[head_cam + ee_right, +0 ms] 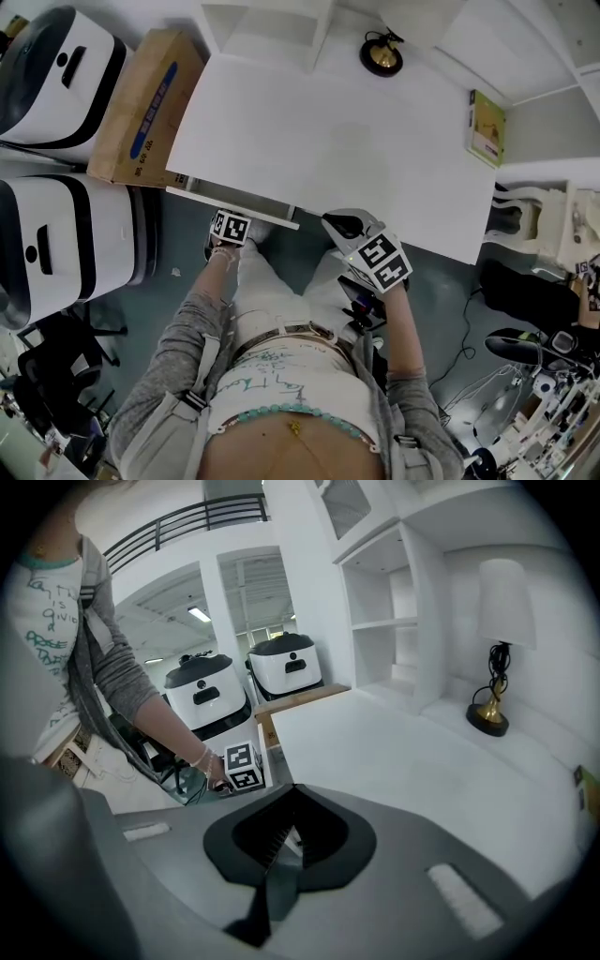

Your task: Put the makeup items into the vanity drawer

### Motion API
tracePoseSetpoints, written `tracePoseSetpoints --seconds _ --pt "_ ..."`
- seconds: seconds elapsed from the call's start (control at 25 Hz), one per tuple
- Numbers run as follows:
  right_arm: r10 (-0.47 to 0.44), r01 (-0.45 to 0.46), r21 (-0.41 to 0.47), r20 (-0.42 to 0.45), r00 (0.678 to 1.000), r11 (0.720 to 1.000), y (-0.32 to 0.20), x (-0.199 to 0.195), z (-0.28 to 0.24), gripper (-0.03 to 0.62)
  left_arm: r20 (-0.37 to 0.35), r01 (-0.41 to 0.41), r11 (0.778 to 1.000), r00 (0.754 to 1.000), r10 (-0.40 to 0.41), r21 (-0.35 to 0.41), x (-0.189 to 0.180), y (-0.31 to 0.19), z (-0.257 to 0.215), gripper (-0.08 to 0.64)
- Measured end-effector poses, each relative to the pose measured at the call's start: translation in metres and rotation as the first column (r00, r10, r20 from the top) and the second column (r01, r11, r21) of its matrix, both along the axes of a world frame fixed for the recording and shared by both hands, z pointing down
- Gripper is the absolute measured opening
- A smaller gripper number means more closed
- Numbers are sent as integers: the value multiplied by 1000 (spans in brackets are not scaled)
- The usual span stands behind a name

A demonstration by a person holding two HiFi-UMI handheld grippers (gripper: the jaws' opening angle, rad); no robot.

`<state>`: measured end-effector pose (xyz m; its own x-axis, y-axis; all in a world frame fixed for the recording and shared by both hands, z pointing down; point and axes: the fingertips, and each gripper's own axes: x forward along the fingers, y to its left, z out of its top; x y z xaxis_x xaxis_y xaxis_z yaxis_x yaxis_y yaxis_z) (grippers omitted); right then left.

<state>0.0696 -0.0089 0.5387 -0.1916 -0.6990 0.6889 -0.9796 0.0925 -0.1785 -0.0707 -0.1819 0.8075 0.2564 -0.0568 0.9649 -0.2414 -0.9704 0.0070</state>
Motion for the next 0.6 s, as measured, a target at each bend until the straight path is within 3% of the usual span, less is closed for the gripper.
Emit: tracePoseSetpoints --seconds 0.6 --pt "68 -68 3 -30 997 998 18 14 -8 29 3 -7 1000 1000 7 -2 14 -6 2 81"
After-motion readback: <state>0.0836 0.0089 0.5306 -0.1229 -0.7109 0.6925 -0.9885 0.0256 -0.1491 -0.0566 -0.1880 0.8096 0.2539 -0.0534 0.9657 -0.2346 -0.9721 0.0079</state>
